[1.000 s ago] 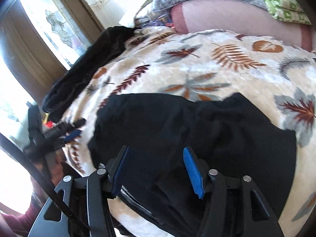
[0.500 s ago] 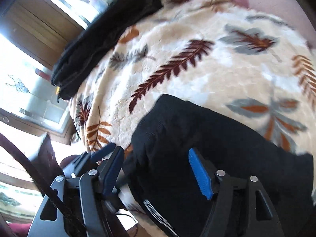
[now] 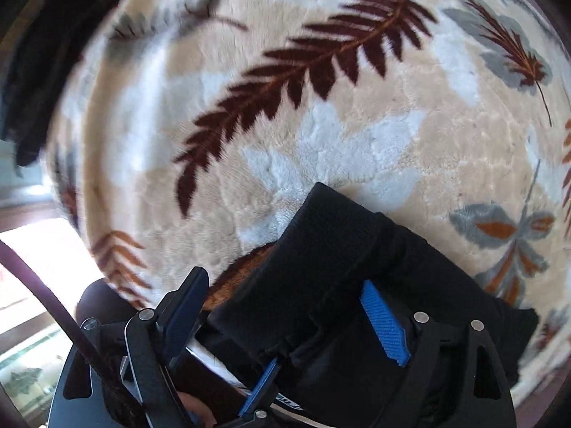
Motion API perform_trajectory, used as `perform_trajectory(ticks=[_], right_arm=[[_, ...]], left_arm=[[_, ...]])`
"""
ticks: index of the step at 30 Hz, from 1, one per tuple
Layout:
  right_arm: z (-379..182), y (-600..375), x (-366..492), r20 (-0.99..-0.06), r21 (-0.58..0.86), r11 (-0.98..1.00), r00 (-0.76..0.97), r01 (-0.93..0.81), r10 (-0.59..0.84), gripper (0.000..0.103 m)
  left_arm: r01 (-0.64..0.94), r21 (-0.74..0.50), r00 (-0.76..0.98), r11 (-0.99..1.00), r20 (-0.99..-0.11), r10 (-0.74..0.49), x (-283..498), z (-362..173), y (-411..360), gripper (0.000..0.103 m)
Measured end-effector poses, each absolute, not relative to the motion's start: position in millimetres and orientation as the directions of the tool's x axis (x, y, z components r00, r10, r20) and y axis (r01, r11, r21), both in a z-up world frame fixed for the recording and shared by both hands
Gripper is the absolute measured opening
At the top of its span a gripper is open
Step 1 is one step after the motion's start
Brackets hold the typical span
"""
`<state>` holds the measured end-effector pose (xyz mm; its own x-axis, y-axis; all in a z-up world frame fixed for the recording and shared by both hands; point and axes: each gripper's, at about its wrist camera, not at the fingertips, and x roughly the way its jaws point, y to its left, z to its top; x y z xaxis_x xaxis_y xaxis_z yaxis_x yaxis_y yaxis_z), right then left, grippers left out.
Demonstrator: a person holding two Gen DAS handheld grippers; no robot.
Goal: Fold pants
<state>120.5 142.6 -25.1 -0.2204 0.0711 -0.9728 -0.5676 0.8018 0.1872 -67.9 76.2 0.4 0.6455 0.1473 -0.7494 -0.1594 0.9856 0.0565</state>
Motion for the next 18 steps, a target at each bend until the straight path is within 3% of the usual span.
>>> perform_trajectory(ticks=[2,7,9,13,15,18], right_arm=[[-31,154,116,-0.981,0.117,0.787,-0.196,-0.606,-0.005,0.091],[-30,164,89,-0.993,-0.027,0.67,-0.057,-0.742,-0.104,0.086],[-24,160,85,-0.995,-0.051,0.651,-0.016,-0.757,-0.097,0.068],[-6,134,77,-1.0,-0.03,0.641,0.024,-0.767,-0.017,0.05],[8,116,71,-0.998,-0.003,0.642,0.044,-0.766,0.047,0.039],[26,82,66,-0.986,0.062,0.67,0.057,-0.74,0.155,0.025]], left_arm=[[-0.157,0.088,0.663,0.984,-0.728,0.171,-70,3,70,0.027],[-0.155,0.119,0.679,0.981,-0.708,0.194,-76,5,63,0.024],[-0.155,0.126,0.691,0.98,-0.695,0.199,-80,8,58,0.022],[-0.125,0.093,0.76,0.988,-0.631,0.156,-96,26,51,0.018],[-0.089,0.059,0.796,0.994,-0.595,0.107,-111,41,48,0.005],[-0.019,-0.033,0.798,0.999,-0.602,-0.005,-129,58,49,0.005]])
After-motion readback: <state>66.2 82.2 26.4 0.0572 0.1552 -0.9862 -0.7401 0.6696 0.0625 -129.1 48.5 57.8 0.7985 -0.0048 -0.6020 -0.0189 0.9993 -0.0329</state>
